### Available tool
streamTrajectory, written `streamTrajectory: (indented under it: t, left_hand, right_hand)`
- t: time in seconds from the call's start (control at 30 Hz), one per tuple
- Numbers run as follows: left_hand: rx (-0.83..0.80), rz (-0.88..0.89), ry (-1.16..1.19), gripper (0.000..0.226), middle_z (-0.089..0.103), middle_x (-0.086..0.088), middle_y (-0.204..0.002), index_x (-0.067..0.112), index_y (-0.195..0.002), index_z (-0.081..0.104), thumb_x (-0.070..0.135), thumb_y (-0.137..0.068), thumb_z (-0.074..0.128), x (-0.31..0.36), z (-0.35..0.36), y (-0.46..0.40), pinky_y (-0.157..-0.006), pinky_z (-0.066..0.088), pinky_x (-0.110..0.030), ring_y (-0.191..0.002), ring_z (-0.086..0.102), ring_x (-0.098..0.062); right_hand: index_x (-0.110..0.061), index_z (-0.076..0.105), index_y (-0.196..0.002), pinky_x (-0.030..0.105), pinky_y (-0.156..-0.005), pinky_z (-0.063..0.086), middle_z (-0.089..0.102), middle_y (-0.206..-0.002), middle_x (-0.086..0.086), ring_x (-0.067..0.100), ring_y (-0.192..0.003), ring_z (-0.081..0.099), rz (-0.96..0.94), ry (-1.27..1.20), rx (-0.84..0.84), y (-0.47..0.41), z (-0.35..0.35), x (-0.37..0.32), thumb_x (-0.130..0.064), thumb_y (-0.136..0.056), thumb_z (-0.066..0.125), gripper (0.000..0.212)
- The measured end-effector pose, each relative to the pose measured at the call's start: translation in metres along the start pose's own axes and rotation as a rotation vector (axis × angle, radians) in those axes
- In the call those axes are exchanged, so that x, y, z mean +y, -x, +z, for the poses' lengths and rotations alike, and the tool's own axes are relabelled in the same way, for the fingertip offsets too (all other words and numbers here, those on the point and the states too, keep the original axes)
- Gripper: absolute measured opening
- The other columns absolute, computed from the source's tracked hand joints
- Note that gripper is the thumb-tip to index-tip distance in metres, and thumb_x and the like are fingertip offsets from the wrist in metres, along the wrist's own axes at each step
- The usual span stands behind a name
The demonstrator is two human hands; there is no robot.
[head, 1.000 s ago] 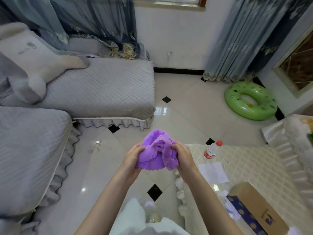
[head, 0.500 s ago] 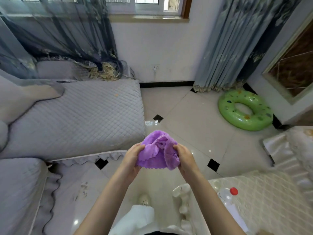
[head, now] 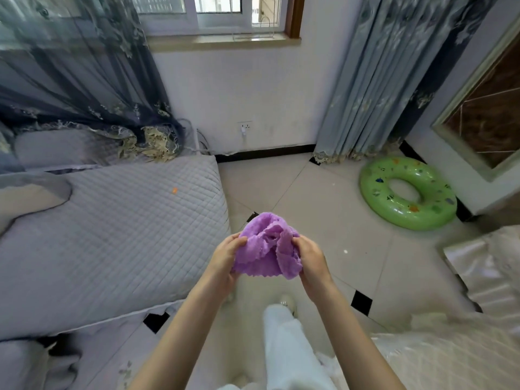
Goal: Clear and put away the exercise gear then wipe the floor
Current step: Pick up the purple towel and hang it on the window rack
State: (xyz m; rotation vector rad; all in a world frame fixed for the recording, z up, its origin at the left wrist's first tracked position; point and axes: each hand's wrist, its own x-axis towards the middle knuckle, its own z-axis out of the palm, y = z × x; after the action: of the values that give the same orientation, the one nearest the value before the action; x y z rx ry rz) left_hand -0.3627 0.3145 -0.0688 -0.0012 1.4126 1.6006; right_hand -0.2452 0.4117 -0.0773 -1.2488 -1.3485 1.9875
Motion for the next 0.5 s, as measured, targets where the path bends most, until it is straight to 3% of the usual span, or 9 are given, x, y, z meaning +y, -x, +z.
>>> streamTrajectory:
  t: [0.13,0.27,0.5]
  left_hand:
    - [-0.047,0.034,-0.001,0.016,0.062,-0.013,-0.086,0.004,-0.097,0.06,0.015,-0.092,0.049,0.025,0.029,-0.058,-0.056,0.047,-0.025,-0.068,0.058,-0.019]
    - [-0.18,0.092,-0.054,0.046,0.068,-0.013,-0.09,-0.001,-0.105,0.061,0.029,-0.071,0.065,0.067,0.071,-0.117,-0.06,0.053,-0.026,-0.076,0.065,-0.021]
    - [-0.234,0.192,-0.07,0.033,0.072,-0.002,-0.078,0.006,-0.099,0.061,0.015,-0.067,0.063,0.135,0.139,-0.21,-0.056,0.053,-0.022,-0.069,0.068,-0.012]
  right_hand:
    - [0.0,0.069,-0.091,0.031,-0.069,0.047,0.065,-0.082,0.007,0.017,-0.075,0.056,-0.042,0.028,0.018,-0.067,-0.002,-0.029,-0.012,-0.088,0.047,0.025]
    - [-0.001,0.07,-0.093,0.031,-0.072,0.047,0.067,-0.084,0.008,0.018,-0.078,0.057,-0.087,0.065,0.018,-0.139,-0.013,-0.072,-0.006,-0.093,0.043,0.027]
    - [-0.005,0.069,-0.095,0.032,-0.074,0.048,0.068,-0.087,0.008,0.017,-0.08,0.058,-0.174,0.152,-0.063,-0.256,-0.029,-0.155,-0.011,-0.095,0.046,0.024]
